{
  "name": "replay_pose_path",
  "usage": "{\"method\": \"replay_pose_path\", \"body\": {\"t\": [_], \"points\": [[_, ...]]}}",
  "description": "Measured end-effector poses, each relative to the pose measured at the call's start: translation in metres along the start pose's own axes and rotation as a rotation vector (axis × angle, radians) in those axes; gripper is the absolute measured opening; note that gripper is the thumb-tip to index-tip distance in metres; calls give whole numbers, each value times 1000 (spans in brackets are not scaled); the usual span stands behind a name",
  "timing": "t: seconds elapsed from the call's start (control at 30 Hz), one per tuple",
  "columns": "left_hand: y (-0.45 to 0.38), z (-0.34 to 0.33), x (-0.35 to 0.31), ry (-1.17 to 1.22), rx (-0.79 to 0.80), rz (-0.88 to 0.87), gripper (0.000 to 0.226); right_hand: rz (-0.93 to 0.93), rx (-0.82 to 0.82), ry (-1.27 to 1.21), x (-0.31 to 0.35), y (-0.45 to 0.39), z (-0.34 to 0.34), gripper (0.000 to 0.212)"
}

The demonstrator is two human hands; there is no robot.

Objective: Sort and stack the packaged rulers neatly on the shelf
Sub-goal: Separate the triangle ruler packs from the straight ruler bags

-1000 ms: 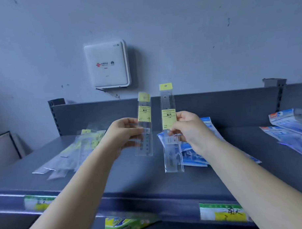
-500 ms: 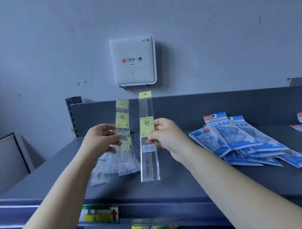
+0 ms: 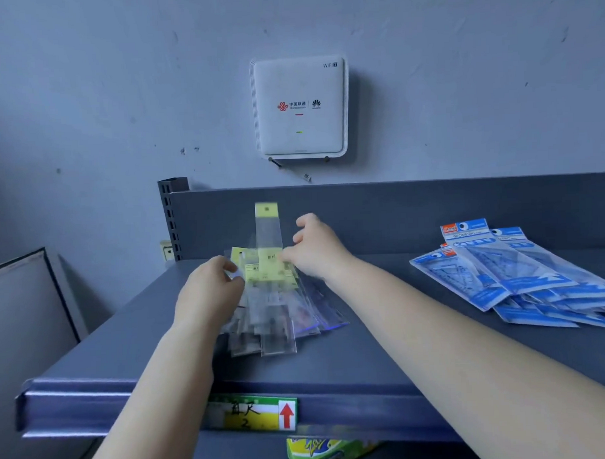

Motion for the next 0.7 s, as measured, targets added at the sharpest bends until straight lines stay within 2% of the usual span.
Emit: {"method": "replay_pose_path", "body": {"t": [0.13, 0.23, 0.33, 0.5, 0.7], "points": [[1, 0, -8, -62, -9, -48, 26, 162, -15, 225, -3, 10, 8, 41], [6, 1, -27, -174, -42, -154, 28, 352, -32, 518, -1, 21, 25, 31], [15, -1, -55, -285, -82, -268, 28, 446, -65, 703, -7, 29, 50, 24], [37, -22, -115, -418, -95, -430, 23, 537, -131, 937, -29, 43, 98, 19], [77, -66, -200, -391, -83, -598, 25, 476, -160, 1036, -73, 56, 173, 8]]}}
Point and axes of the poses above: each hand's wrist, its own y-axis away from the middle knuckle, its own z-axis out of the back of the hand, x = y × z, the point moved 6 cm from there along -y, towards the middle knuckle, and after that the axes turned 9 degrees about -x, right-handed, at the moved point
